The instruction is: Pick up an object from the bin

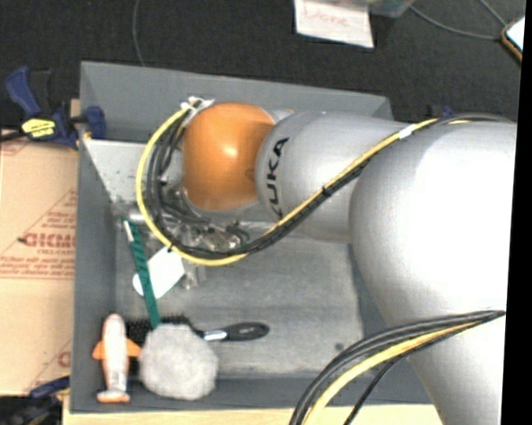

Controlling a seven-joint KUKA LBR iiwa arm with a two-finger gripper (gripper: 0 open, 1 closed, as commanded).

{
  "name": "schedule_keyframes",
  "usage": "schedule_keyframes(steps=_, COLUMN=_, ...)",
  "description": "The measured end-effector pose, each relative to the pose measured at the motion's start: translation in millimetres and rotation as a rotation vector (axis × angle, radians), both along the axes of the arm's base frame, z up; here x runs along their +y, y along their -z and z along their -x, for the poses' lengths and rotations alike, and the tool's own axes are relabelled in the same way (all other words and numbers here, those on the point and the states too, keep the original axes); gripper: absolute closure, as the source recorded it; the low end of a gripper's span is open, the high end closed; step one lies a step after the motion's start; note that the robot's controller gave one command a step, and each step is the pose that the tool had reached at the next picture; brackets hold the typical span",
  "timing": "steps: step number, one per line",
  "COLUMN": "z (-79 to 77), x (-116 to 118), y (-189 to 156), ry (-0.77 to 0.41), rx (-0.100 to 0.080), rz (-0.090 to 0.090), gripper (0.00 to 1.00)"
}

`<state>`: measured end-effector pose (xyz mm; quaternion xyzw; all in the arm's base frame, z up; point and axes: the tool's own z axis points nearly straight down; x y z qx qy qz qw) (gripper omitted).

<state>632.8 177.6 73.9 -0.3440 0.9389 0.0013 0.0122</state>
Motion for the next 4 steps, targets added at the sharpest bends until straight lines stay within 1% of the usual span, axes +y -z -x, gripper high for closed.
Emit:
schedule_keyframes(steps=2, z=-0.2, x=0, y=-1, ry=0.002, rx=0.000, rz=-0.001, gripper=1.00)
schedule_keyframes(steps=3, z=3.2, x=-1, y=-17, ry=0.003, rx=0.011, rz=0.002, gripper=1.00)
schedule_keyframes(steps=4, z=0.3, x=-2, y=-70, ry=0.004, rx=0.002, rz=0.002, gripper=1.00)
